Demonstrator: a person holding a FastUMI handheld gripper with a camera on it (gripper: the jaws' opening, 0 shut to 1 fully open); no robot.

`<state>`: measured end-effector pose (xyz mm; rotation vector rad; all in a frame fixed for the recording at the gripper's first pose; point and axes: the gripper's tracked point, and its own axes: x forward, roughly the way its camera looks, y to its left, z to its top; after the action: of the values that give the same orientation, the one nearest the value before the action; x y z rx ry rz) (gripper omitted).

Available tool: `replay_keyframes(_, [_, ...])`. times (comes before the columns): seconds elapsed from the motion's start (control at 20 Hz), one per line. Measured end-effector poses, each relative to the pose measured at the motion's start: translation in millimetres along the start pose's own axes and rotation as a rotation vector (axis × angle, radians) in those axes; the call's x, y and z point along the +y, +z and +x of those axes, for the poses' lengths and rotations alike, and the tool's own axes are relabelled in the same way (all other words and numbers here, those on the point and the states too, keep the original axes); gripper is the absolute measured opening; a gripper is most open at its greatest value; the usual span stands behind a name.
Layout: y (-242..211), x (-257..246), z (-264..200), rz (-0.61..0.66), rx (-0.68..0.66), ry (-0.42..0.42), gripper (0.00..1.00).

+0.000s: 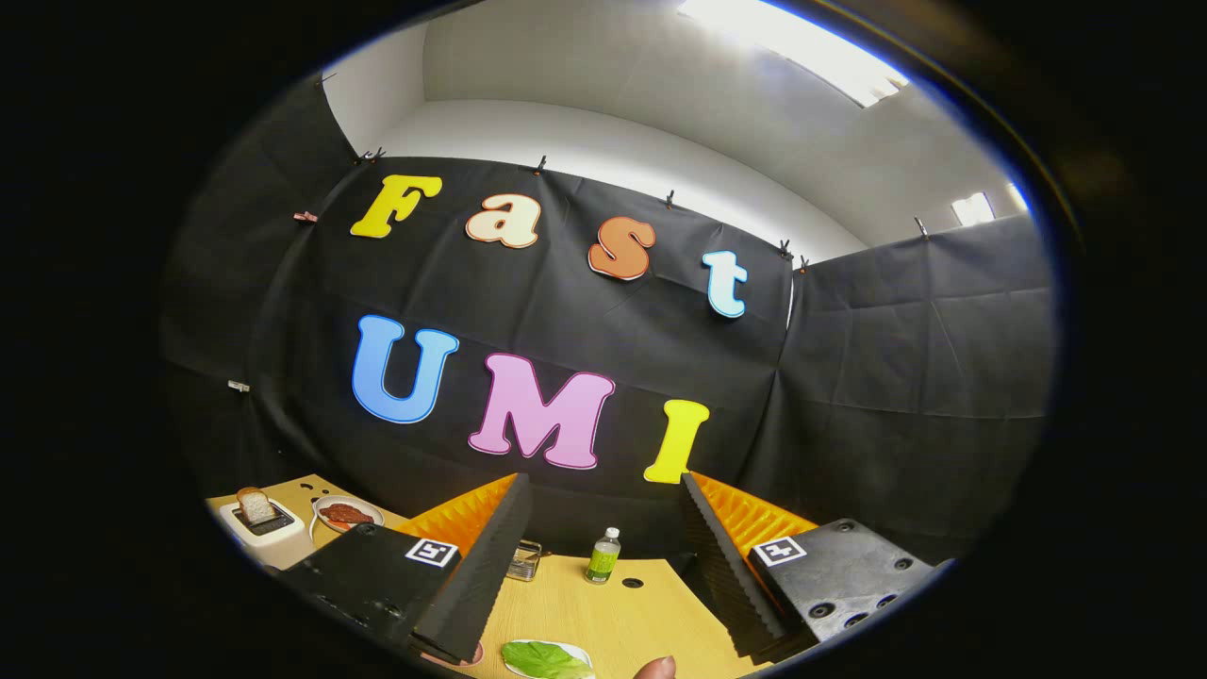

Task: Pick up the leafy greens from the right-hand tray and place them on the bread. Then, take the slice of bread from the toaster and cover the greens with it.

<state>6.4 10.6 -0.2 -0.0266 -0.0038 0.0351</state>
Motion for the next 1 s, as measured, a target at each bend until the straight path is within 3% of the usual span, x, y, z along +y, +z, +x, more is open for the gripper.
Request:
replay_keyframes(0.25, [-3.7,2.8,6.1,0.000,0.004,0.022,0.97])
replay_keyframes(0.5, [-73.0,19.1,14.6,-0.004,0.170,0.177,0.97])
replay_keyframes(1.0, [-340.8,43.0,-16.0,-0.063,0.723,0.532,0.96])
